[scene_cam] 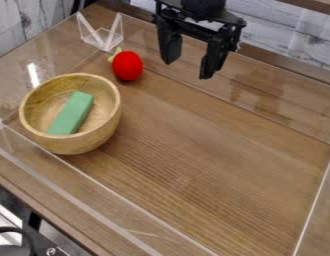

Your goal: Move the red fruit to the right side of the table

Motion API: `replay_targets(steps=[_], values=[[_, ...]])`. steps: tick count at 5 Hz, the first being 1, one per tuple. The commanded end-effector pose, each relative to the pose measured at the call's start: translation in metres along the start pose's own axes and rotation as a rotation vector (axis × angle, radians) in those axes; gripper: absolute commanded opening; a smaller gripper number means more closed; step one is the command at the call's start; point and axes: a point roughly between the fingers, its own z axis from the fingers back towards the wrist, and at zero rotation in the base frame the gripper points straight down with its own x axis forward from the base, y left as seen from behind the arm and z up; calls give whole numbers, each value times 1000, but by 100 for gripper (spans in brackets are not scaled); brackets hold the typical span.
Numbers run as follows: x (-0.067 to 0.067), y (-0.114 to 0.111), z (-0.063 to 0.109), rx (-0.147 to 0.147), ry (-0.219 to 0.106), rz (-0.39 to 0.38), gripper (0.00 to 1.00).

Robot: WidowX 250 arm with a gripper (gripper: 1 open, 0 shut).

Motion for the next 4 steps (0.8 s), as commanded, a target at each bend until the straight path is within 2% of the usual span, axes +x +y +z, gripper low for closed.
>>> replay_targets(steps=[1, 4], values=[[-1, 3, -9, -3, 25, 22, 100], [19, 101, -14, -34, -68, 384, 100]])
